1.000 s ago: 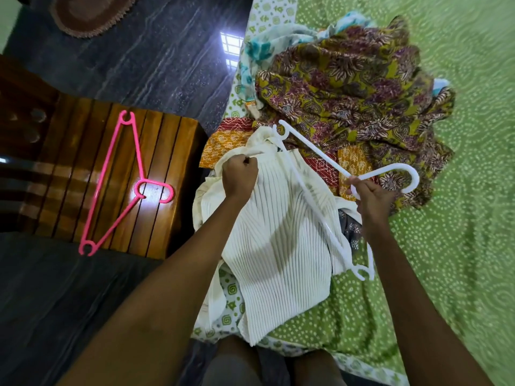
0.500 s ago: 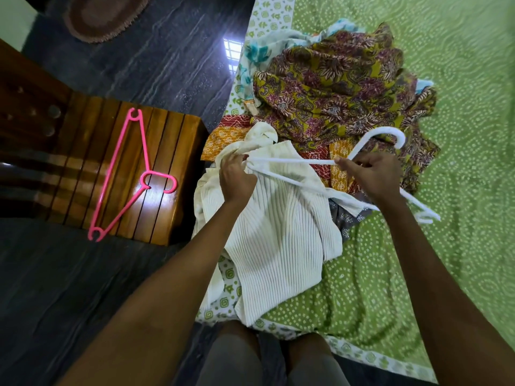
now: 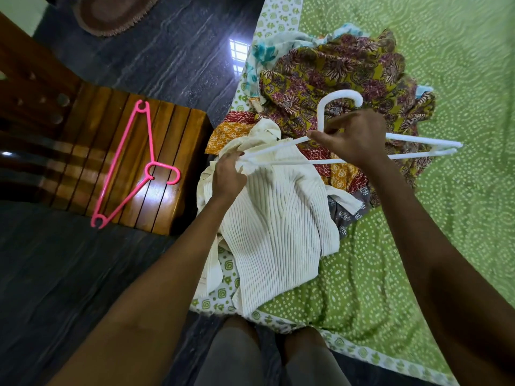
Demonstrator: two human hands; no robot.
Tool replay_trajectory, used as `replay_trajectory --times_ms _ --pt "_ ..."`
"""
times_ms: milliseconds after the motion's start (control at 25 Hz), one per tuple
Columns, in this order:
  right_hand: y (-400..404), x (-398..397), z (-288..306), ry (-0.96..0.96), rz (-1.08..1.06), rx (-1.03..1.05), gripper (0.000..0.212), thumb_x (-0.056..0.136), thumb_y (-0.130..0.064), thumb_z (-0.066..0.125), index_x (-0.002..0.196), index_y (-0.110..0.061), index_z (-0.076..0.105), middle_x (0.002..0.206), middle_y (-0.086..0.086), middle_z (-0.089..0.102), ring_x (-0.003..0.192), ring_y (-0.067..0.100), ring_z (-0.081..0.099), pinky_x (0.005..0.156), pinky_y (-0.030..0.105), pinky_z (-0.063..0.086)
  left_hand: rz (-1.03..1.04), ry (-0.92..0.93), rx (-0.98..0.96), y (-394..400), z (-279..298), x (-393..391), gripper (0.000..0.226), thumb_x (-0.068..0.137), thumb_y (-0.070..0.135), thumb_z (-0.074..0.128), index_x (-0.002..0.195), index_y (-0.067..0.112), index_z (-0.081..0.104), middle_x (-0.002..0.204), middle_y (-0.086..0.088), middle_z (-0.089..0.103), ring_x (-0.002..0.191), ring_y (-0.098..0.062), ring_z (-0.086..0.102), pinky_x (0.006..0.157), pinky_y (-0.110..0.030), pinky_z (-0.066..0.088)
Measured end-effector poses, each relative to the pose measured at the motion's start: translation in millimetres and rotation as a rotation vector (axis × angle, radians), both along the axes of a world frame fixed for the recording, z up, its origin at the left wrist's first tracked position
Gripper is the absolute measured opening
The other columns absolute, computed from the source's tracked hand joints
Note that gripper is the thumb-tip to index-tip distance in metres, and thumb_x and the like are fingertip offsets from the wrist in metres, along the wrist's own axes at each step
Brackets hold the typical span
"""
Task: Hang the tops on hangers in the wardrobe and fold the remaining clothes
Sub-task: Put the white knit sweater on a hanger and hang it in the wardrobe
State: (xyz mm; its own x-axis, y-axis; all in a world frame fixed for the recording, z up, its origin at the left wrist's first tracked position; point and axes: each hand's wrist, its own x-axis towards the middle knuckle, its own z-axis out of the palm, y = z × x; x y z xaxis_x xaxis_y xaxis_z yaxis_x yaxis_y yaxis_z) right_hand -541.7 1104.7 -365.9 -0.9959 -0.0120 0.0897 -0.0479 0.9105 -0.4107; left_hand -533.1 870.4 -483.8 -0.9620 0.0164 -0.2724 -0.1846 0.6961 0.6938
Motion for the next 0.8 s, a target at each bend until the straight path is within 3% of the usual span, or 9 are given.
replay_trajectory --times_ms 160,280,440,480,640,800 --pt "-7.9 -9.2 -14.3 -0.013 0.038 -0.007 0.065 0.071 -0.069 0.042 0.076 -0.014 0.077 0.063 0.01 0.07 0.06 0.027 0.064 0.058 0.034 0.048 0.085 -0.1 -0.005 -19.8 -12.0 -5.4 0.032 0.084 -0.011 0.052 0.112 -0.002 0.064 0.11 -0.022 0.064 0.104 -0.033 0.059 0.076 -0.027 0.045" --pt "-12.6 -12.9 -22.7 -0.006 0.036 -0.025 0.063 0.071 -0.068 0.044 0.079 -0.015 0.078 0.064 0.009 0.071 0.062 0.026 0.065 0.058 0.032 0.046 0.091 -0.184 -0.062 -28.1 -21.2 -4.9 0.022 0.086 -0.007 0.052 0.099 -0.005 0.069 0.111 -0.02 0.066 0.105 -0.033 0.06 0.076 -0.028 0.049" --pt "-16.4 -19.6 -26.6 -0.049 0.041 -0.038 0.064 0.069 -0.069 0.046 0.081 -0.015 0.078 0.067 0.008 0.071 0.064 0.024 0.065 0.059 0.03 0.045 0.137 -0.176 -0.012 -26.4 -24.7 -4.5 0.012 0.084 0.0 0.056 0.086 -0.005 0.066 0.09 -0.021 0.066 0.084 -0.031 0.06 0.067 -0.03 0.046" --pt "-17.7 -21.7 -26.0 -0.064 0.054 -0.041 0.064 0.068 -0.07 0.047 0.081 -0.015 0.078 0.068 0.007 0.072 0.065 0.023 0.065 0.06 0.029 0.044 0.121 -0.164 -0.002 -25.6 -23.9 -4.8 0.011 0.083 -0.001 0.057 0.088 -0.003 0.065 0.09 -0.021 0.064 0.084 -0.03 0.059 0.067 -0.03 0.043" --pt "-24.5 -27.2 -22.0 -0.054 0.126 -0.004 0.048 0.072 -0.058 0.059 0.079 -0.014 0.078 0.069 0.008 0.072 0.065 0.026 0.065 0.06 0.028 0.04 -0.03 -0.114 -0.111 -20.9 -15.2 -8.9 0.042 0.08 -0.006 0.057 0.122 -0.002 0.055 0.128 -0.017 0.051 0.116 -0.032 0.05 0.09 -0.036 0.044" --pt "-30.0 -36.9 -11.7 -0.034 0.19 0.088 0.054 0.071 -0.062 0.052 0.08 -0.015 0.078 0.064 0.012 0.07 0.062 0.03 0.063 0.059 0.03 0.041 -0.09 -0.106 -0.275 -8.5 -2.2 -9.6 0.049 0.081 -0.004 0.057 0.128 0.0 0.048 0.136 -0.014 0.043 0.117 -0.035 0.049 0.093 -0.041 0.043"
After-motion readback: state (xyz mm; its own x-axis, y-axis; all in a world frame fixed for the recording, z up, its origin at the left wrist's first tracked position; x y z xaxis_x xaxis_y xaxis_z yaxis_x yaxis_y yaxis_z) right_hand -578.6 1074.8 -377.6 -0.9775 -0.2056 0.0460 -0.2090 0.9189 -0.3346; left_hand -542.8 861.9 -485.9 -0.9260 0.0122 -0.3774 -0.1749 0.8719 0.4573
